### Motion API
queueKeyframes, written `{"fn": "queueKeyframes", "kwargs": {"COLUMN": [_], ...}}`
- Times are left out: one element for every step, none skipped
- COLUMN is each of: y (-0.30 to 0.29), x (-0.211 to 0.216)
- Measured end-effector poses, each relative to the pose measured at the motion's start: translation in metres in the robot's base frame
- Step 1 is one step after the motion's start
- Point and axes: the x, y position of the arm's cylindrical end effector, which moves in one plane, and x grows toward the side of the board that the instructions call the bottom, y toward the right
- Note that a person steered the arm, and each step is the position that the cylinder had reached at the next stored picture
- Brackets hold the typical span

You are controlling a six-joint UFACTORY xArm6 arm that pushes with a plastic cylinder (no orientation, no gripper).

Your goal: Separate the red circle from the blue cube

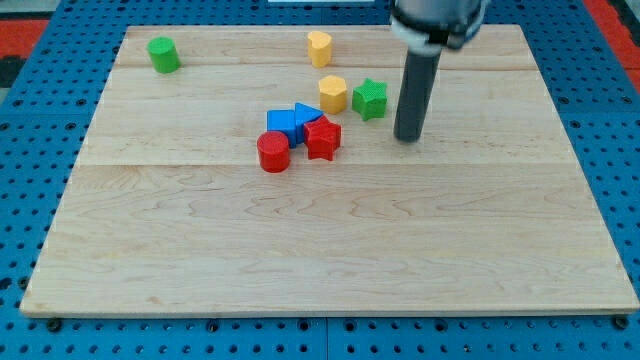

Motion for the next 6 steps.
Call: {"fn": "queueKeyframes", "kwargs": {"y": [-0.104, -0.17, -0.181, -0.187, -0.22, -0.261], "x": [0.021, -0.019, -0.055, -0.011, -0.002, -0.057]}}
